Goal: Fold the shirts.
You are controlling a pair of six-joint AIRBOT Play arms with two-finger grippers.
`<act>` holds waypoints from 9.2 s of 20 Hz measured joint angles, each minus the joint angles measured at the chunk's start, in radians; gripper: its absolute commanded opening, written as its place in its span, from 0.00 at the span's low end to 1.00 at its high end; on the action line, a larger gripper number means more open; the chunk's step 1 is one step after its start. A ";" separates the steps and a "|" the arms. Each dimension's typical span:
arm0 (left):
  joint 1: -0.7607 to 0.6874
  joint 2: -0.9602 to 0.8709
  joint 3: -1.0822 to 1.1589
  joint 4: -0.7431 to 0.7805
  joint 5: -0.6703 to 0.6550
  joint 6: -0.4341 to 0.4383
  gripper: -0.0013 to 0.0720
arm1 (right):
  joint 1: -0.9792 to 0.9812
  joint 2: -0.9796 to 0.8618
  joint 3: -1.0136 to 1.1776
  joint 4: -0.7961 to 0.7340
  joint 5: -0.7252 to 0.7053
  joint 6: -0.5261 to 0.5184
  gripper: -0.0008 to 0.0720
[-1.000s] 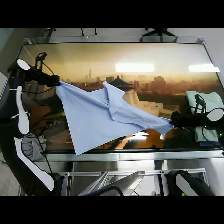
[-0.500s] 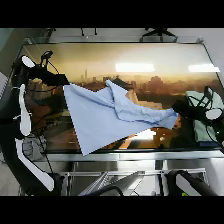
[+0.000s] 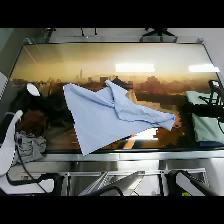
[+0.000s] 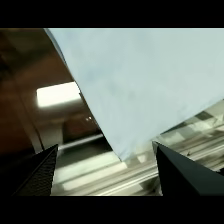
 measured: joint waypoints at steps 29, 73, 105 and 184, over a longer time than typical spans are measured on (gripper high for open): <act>-0.111 0.118 -0.391 -0.296 0.395 0.128 0.04 | 0.003 -0.336 0.149 0.208 0.168 -0.238 0.03; 0.183 -0.640 0.949 -0.365 0.153 0.328 0.04 | 0.192 -0.797 0.708 0.716 -0.110 -0.181 0.03; 0.254 -0.354 0.529 -0.119 -0.073 0.170 0.97 | 0.060 -0.509 0.495 0.174 0.208 0.150 0.48; 0.225 -0.587 0.939 -0.123 -0.003 0.079 0.97 | 0.338 -0.720 0.439 0.454 0.042 0.011 0.88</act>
